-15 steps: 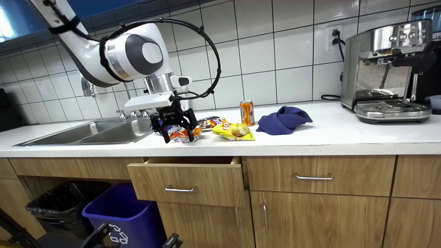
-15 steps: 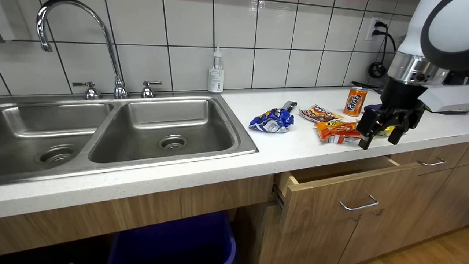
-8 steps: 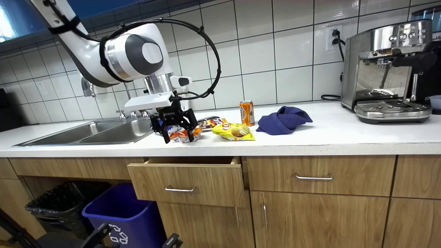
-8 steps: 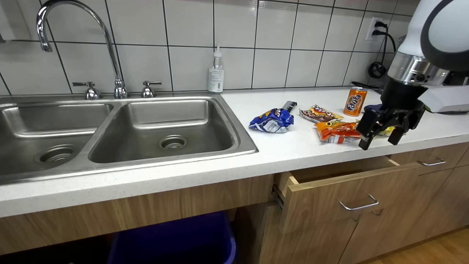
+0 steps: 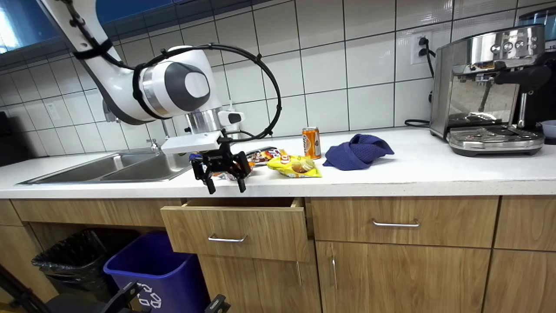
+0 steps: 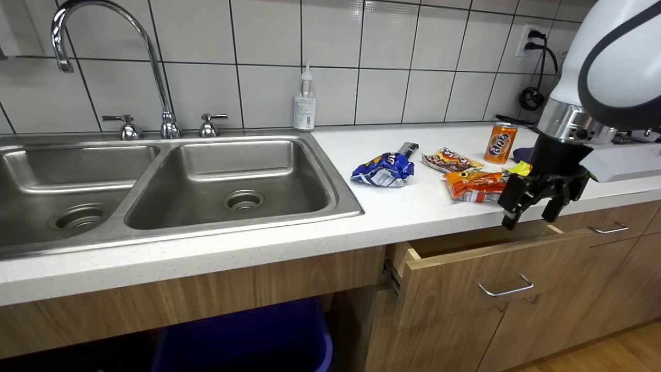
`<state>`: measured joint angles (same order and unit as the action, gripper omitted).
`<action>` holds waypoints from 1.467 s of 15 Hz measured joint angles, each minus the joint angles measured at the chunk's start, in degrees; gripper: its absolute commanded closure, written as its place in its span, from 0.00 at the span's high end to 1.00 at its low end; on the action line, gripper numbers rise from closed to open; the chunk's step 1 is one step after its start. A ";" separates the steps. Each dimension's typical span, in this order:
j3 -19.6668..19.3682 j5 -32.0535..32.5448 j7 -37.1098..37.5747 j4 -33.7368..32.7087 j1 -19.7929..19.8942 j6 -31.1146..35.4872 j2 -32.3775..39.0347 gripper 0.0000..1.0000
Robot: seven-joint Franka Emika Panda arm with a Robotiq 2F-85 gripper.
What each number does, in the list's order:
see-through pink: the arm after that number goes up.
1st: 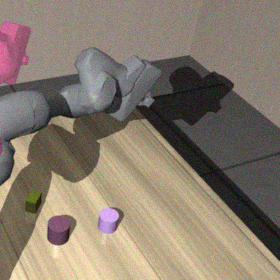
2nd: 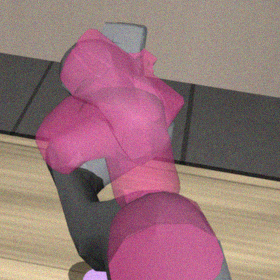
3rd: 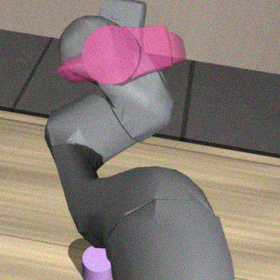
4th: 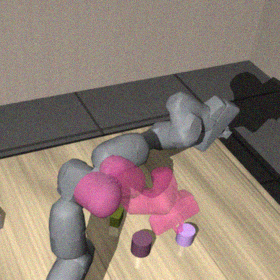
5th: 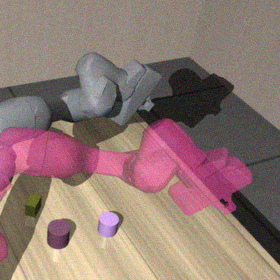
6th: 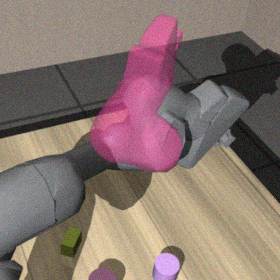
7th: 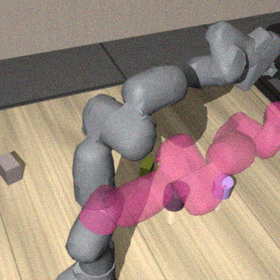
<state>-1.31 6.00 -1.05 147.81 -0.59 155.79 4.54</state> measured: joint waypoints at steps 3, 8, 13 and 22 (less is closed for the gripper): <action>0.00 0.00 -0.51 -0.69 0.00 2.66 3.10 1.00; 0.01 0.07 -0.86 -2.85 0.00 5.36 7.49 1.00; 0.02 0.12 -1.97 -4.51 -0.06 7.52 10.46 1.00; 0.21 0.13 -2.96 -5.69 -0.11 9.27 13.56 1.00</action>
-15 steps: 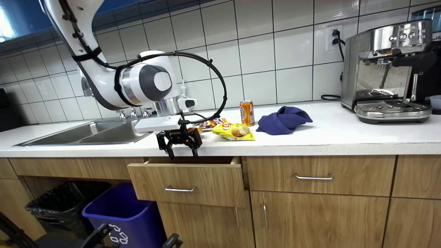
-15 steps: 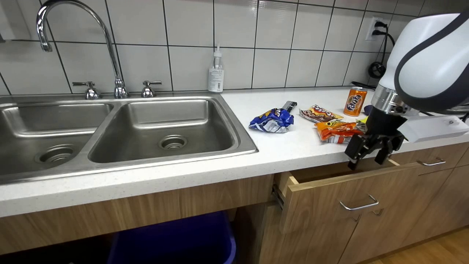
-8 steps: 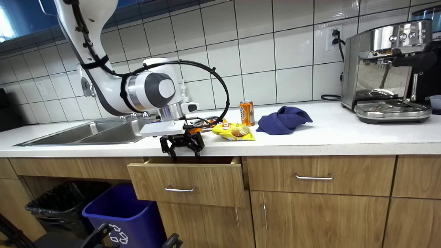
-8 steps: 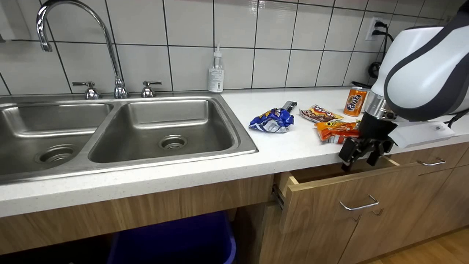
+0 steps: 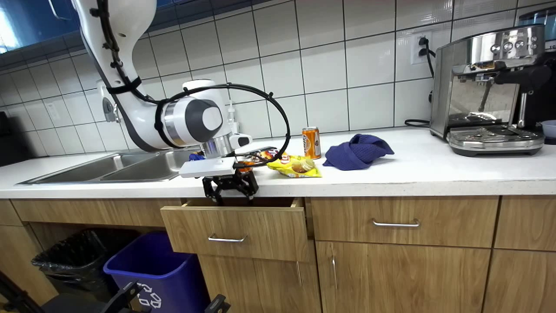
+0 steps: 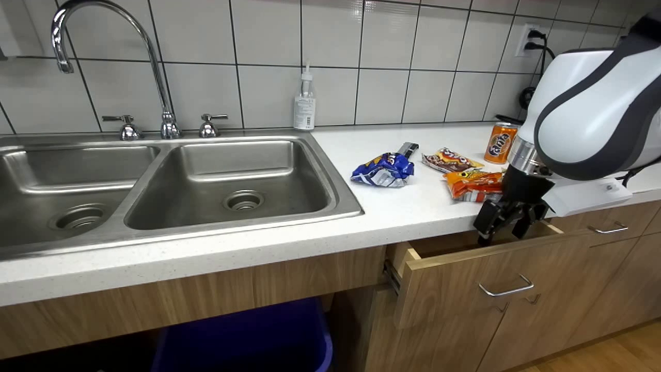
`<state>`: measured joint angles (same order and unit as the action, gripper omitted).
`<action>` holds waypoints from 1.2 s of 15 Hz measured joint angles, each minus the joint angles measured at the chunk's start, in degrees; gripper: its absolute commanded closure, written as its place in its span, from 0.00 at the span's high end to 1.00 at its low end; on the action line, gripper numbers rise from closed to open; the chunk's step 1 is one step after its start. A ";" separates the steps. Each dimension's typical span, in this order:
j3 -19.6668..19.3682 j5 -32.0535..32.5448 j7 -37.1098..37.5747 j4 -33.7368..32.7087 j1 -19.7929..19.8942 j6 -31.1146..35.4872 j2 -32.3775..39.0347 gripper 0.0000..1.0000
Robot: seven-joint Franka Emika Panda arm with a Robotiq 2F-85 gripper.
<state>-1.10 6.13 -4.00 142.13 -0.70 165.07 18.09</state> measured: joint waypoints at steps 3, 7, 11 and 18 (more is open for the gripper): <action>-0.01 0.00 0.01 -0.02 -0.05 -0.35 -0.05 1.00; -0.07 -0.03 0.58 -0.02 -0.28 -2.15 -0.41 1.00; -0.09 -0.16 1.85 0.00 -0.42 -3.63 -0.72 1.00; -0.19 -0.80 3.38 1.59 -0.41 -3.95 -1.79 1.00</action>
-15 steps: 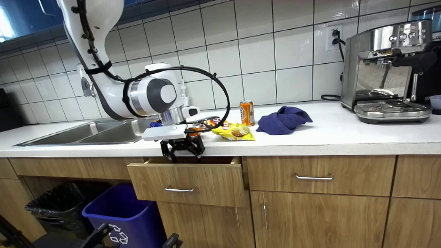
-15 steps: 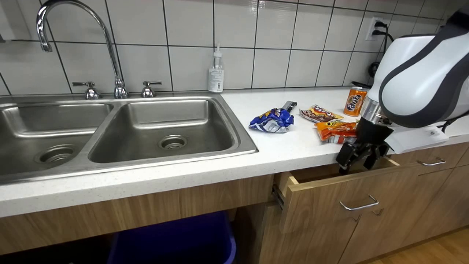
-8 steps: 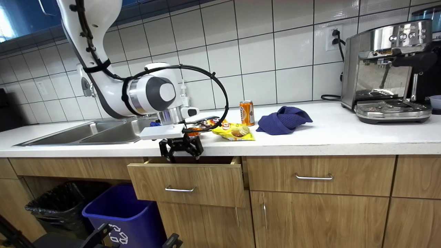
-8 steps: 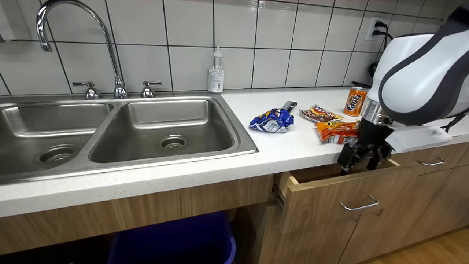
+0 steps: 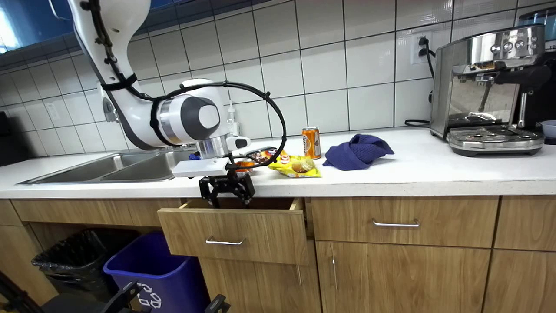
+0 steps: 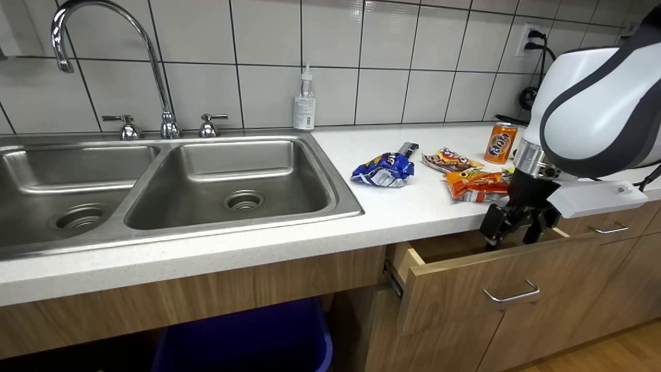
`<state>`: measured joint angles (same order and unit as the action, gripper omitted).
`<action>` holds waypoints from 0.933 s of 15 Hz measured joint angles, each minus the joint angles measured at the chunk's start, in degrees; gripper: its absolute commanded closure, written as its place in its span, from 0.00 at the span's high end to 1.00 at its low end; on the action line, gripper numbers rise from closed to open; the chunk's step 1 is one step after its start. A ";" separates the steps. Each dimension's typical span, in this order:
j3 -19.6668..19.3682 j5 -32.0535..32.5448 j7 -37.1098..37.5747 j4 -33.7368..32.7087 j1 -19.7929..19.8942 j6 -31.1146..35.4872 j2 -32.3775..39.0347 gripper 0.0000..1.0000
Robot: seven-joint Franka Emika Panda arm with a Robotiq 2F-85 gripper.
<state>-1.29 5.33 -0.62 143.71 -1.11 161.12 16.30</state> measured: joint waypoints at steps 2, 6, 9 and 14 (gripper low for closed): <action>-0.05 -0.26 0.40 0.85 0.00 0.00 -0.55 1.00; -0.16 -0.29 2.06 2.78 0.00 0.01 -1.77 1.00; -0.20 -0.69 2.86 4.27 0.00 0.01 -2.74 1.00; -0.24 -1.79 2.95 6.70 0.00 0.00 -4.28 1.00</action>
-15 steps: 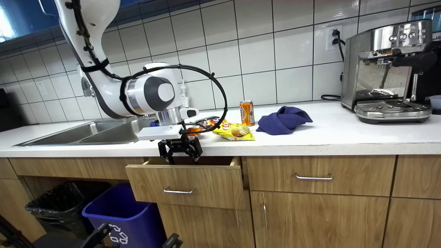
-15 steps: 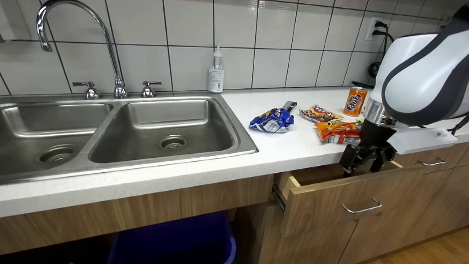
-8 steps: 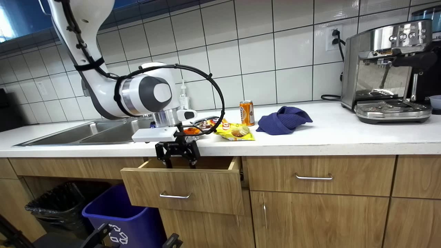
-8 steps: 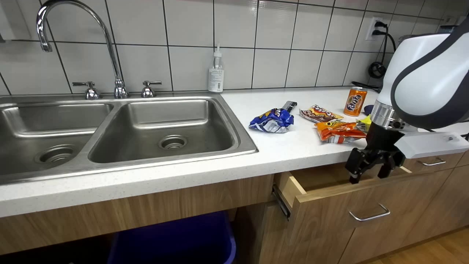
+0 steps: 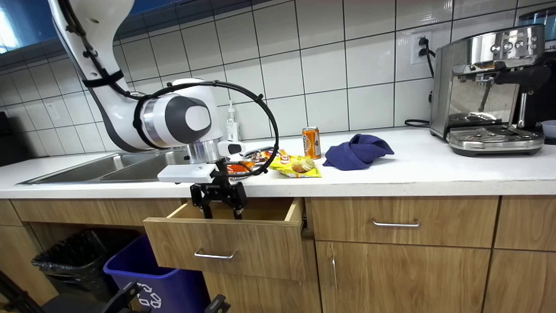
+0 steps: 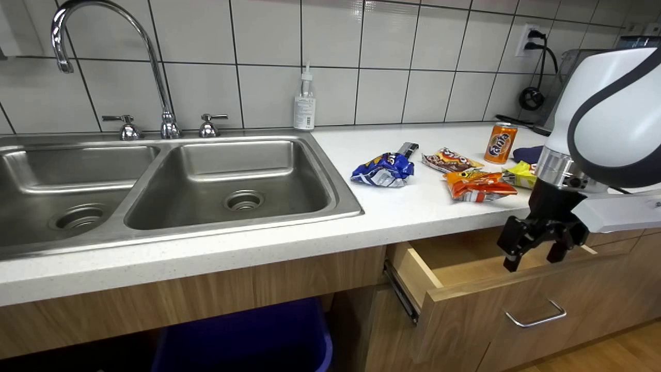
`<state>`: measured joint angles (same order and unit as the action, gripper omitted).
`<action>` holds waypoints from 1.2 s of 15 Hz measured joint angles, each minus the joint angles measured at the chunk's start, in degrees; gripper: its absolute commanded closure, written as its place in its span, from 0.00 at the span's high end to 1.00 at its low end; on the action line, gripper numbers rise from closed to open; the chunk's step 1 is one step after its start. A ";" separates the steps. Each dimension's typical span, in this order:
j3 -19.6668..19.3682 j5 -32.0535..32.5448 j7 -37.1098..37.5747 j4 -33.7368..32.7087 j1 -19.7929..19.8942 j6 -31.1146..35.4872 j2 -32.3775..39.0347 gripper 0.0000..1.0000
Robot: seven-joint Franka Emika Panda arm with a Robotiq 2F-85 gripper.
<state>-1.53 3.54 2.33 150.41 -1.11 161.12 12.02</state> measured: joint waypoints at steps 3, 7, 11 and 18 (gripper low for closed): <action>-0.06 0.00 0.05 1.50 0.00 -0.03 -0.95 1.00; -0.10 -0.01 0.40 3.25 0.00 -0.42 -2.16 1.00; -0.10 -0.66 0.52 4.47 0.00 -1.24 -3.08 1.00; 0.23 -2.73 0.53 5.36 0.00 -2.94 -3.73 1.00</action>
<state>-1.30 0.81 2.86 155.77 -1.11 158.18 8.29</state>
